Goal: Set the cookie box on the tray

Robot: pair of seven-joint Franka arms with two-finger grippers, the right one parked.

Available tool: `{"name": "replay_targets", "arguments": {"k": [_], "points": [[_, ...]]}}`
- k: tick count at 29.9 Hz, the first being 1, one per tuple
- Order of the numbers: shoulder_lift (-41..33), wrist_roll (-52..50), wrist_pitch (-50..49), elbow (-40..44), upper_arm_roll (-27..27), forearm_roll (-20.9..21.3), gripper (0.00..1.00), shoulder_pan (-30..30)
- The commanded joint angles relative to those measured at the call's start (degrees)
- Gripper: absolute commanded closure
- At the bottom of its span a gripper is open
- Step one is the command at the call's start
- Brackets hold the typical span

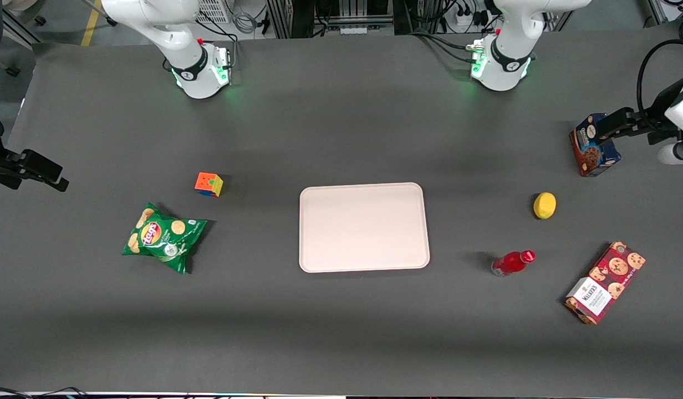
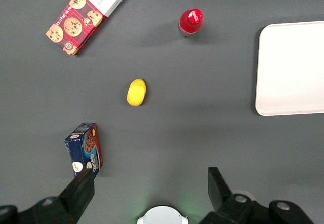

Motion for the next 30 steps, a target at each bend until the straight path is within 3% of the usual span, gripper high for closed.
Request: {"name": "replay_targets", "arguments": {"k": [1, 12, 16, 24, 30], "points": [[-3.32, 0.17, 1.83, -3.81, 0.18, 0.46, 0.0, -0.31], [-3.49, 0.17, 0.87, -3.54, 0.18, 0.72, 0.0, -0.4], [-4.72, 1.83, -2.29, -3.11, 1.05, 2.74, 0.0, -0.22], [-5.25, 14.83, -9.68, 1.9, 9.31, 11.87, 0.0, -0.31], [-6.66, 25.64, -7.75, -1.95, 18.44, 13.2, 0.0, -0.22]]}}
